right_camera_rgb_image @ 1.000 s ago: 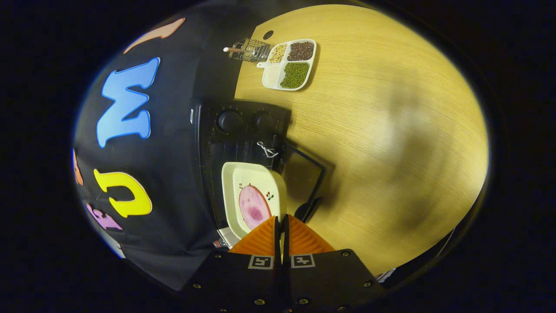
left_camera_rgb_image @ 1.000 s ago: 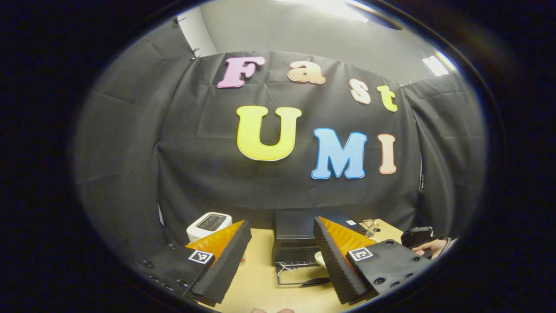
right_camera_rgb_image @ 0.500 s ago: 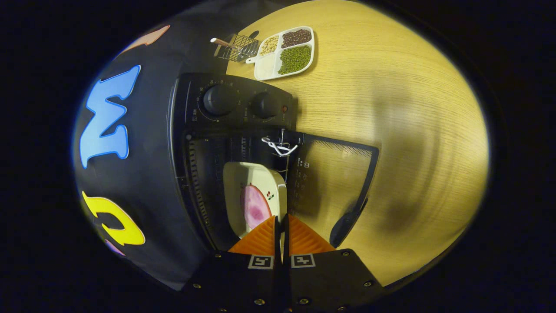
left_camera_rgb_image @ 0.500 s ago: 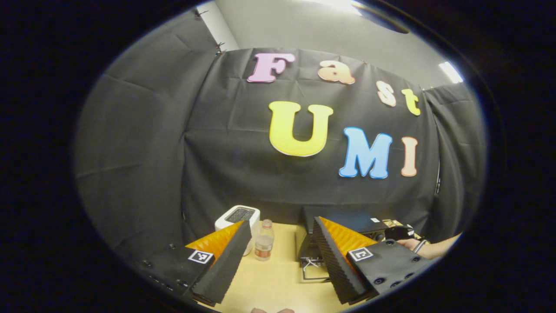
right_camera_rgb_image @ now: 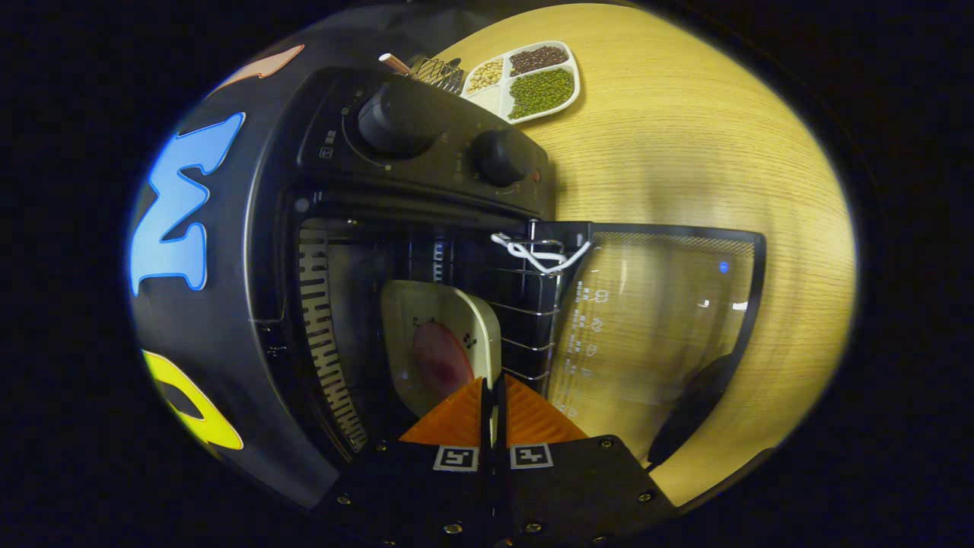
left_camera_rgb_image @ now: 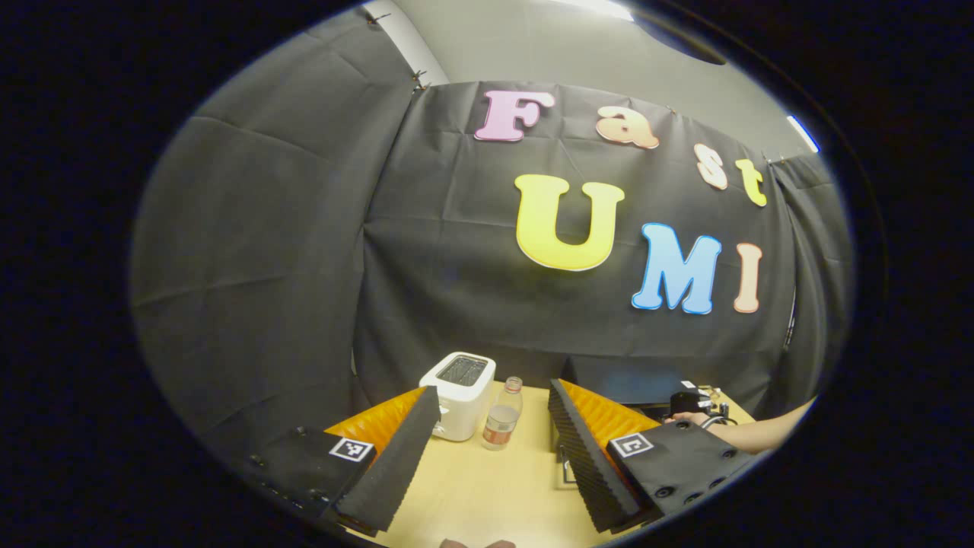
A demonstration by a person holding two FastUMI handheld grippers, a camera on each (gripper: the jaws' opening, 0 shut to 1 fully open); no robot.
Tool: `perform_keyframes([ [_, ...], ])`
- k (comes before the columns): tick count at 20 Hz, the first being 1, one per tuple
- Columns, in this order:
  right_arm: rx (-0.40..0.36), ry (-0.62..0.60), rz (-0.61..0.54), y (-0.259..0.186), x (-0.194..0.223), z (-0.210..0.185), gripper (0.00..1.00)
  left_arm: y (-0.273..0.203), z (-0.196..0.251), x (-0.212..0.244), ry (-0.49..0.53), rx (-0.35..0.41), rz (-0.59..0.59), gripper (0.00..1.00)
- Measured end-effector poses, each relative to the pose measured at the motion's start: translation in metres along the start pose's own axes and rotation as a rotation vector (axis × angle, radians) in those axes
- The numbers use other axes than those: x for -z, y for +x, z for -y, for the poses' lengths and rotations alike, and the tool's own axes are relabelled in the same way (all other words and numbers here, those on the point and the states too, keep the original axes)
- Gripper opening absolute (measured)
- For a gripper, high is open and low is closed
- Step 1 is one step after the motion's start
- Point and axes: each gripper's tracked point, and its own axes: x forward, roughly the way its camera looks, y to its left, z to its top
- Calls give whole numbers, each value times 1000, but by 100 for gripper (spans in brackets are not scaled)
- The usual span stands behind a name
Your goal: Open the electric oven with the left hand, put the food in, and close the electric oven.
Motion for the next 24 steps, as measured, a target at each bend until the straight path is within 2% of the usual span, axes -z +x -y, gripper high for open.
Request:
perform_keyframes([
  [1,-8,-2,11,5,0,-3,1,0,0,1,2,-3,-3,100],
  [2,-17,-5,13,8,1,-6,2,-1,-1,2,1,-5,-5,97],
  [5,-25,-20,-23,7,8,-12,4,0,7,3,-6,4,-3,97],
  [6,-32,-49,-29,3,7,-14,11,1,12,5,-6,11,-3,97],
  [7,-17,-94,-31,-1,5,-13,15,2,18,5,-3,20,-3,97],
  [8,-17,-138,-29,-8,3,-12,28,3,25,5,-1,32,0,97],
  [11,-27,-292,-28,-35,-4,-11,37,7,53,6,3,80,1,100],
  [12,-30,-351,-25,-46,-7,-7,44,9,64,6,5,99,2,100],
  [14,-1,-499,-12,-68,-21,8,43,13,88,7,11,139,5,100],
  [17,-12,-682,17,-98,-42,14,44,15,123,10,26,191,2,100],
  [18,-27,-751,31,-109,-49,13,50,15,135,9,27,207,4,100],
  [20,-66,-868,74,-137,-68,5,54,16,157,9,30,236,7,100],
  [21,-92,-926,96,-154,-76,1,54,17,169,10,34,249,7,100],
  [22,-128,-979,116,-171,-84,-6,49,16,179,10,40,260,9,100],
  [23,-175,-1026,133,-187,-91,-14,62,15,189,10,46,271,8,100],
  [24,-215,-1075,154,-203,-100,-22,68,14,198,11,53,278,8,99],
])
